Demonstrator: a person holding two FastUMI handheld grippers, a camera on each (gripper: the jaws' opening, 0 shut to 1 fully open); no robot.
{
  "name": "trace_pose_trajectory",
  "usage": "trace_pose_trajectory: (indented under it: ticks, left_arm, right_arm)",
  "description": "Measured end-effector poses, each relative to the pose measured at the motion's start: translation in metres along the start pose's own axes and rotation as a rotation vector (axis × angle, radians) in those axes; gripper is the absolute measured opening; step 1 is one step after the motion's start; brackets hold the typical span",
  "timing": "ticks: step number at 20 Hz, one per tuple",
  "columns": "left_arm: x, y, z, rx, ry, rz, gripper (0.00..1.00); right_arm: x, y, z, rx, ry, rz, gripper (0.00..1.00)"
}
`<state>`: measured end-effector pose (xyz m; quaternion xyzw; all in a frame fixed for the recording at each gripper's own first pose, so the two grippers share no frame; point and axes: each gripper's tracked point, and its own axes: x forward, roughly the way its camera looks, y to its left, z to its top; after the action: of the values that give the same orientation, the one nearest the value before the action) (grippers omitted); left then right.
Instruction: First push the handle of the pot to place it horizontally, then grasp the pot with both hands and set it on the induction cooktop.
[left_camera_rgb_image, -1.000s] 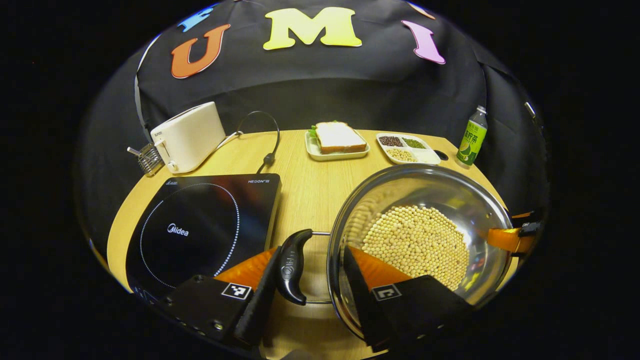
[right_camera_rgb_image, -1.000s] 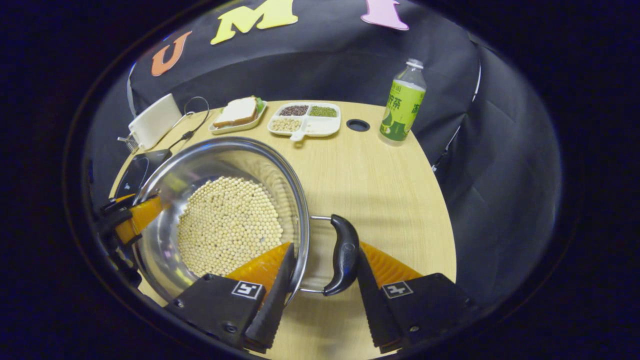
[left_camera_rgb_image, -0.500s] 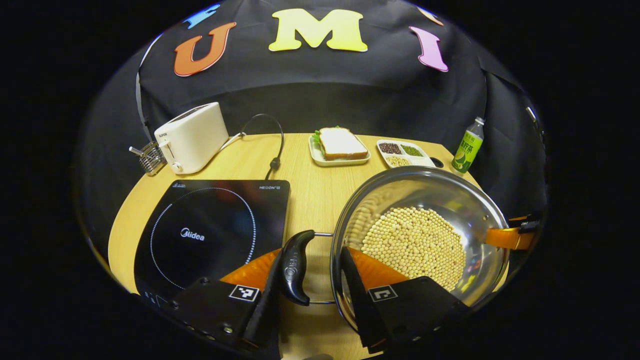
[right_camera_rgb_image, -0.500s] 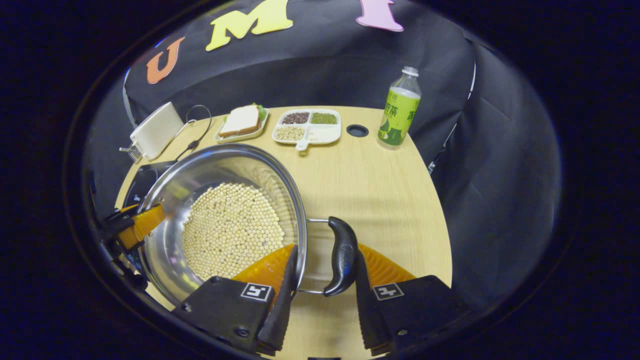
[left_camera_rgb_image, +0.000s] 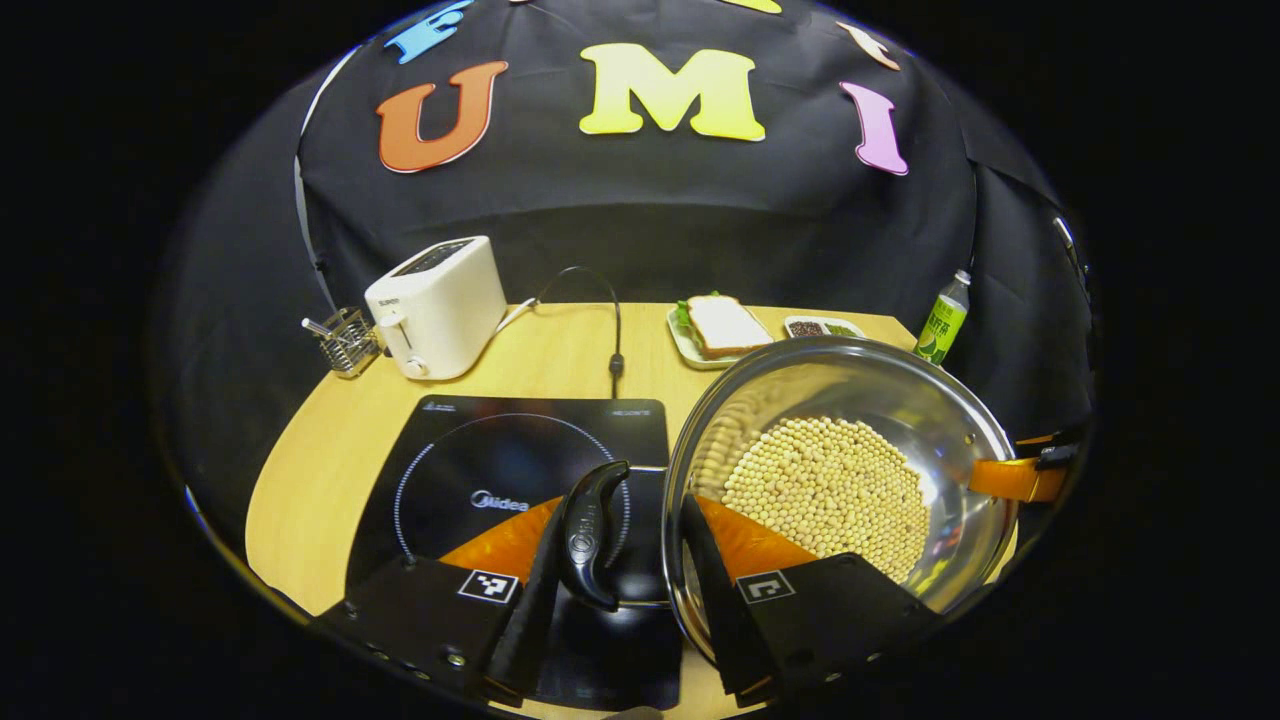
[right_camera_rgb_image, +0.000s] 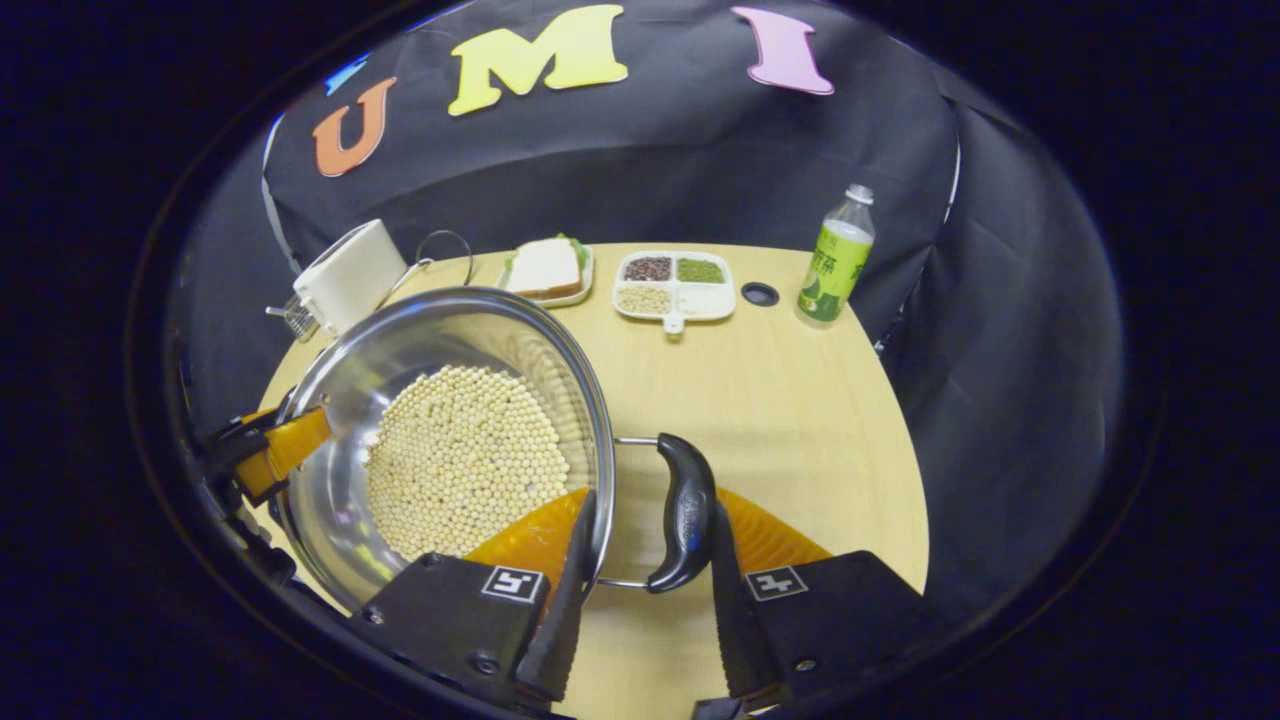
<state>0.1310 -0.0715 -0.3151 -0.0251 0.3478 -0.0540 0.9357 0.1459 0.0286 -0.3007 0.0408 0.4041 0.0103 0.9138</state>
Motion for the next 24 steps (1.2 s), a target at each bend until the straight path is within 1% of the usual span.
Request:
trace_pose_trajectory:
  ticks: [8,13,18,24]
  left_arm:
    - [-0.021,0.086,-0.006,-0.017,-0.006,0.043,0.64]
    - [-0.02,0.132,-0.011,-0.021,0.004,0.073,0.64]
    - [-0.009,0.168,-0.011,-0.016,0.012,0.085,0.64]
    - [0.008,0.197,-0.01,0.002,0.023,0.097,0.64]
  right_arm:
    - [-0.004,0.086,-0.005,-0.022,0.003,0.035,0.58]
    - [0.004,0.134,-0.008,-0.036,0.019,0.051,0.57]
    - [0.016,0.168,-0.006,-0.033,0.03,0.047,0.58]
    - [0.028,0.197,-0.008,-0.012,0.053,0.032,0.58]
